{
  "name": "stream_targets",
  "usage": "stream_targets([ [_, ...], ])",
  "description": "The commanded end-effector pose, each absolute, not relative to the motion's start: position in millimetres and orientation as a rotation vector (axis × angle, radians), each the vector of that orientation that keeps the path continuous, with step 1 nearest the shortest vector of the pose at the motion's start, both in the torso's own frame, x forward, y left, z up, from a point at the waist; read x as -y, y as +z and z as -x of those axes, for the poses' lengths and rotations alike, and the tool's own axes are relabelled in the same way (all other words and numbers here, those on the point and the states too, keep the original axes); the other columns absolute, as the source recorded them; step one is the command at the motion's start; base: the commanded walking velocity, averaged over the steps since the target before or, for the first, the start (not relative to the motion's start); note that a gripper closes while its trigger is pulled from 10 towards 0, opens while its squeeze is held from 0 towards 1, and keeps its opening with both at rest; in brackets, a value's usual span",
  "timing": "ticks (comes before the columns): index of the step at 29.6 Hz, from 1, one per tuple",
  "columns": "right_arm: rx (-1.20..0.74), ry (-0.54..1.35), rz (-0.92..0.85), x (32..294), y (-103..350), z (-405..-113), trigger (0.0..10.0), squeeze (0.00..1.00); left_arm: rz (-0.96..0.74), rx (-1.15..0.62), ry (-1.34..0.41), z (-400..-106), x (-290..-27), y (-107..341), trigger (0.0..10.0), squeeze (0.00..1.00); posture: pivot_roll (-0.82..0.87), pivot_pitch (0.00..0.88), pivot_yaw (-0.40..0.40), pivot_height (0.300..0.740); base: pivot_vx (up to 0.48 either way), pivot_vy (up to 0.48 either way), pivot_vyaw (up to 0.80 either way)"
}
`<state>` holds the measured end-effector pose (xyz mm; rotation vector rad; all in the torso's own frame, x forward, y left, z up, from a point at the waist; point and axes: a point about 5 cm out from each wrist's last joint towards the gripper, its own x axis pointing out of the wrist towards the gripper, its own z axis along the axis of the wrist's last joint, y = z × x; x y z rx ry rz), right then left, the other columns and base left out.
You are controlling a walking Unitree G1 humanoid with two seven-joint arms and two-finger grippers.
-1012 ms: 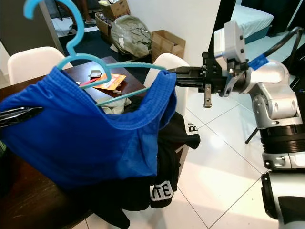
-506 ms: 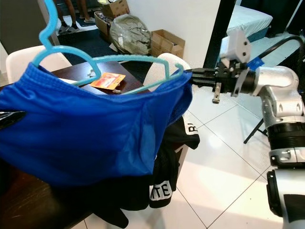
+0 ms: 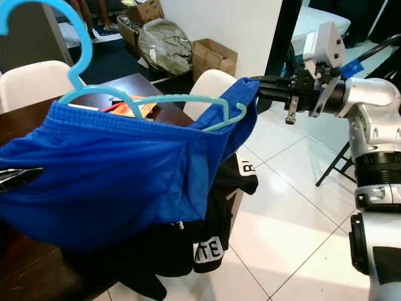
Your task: Hang hanger
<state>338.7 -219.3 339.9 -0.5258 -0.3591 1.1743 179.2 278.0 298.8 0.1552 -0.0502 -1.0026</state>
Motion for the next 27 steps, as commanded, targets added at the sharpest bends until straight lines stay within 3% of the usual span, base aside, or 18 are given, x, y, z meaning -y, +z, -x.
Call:
stream_targets([
  [1,0.370,1.176,0.536,225,346,-335,0.0,0.00,-0.193,0.079,-0.969,-178,-282,308,10.0,0.00,0.07,0.069,-0.079,0.740,0.000,0.000,0.00],
  [11,0.289,1.210,0.554,230,333,-333,0.0,0.00,-0.199,0.206,-0.867,-180,-291,327,10.0,0.00,0.07,0.069,-0.080,0.740,0.000,0.000,0.00],
  [19,0.290,1.219,0.549,230,332,-335,0.0,0.00,-0.194,0.123,-0.904,-178,-285,309,10.0,0.00,0.06,0.009,-0.106,0.740,0.000,0.000,0.00],
  [27,0.346,1.241,0.552,216,341,-339,0.0,0.00,-0.201,0.082,-0.929,-182,-277,300,10.0,0.00,0.06,0.042,-0.097,0.740,0.000,0.000,0.00],
])
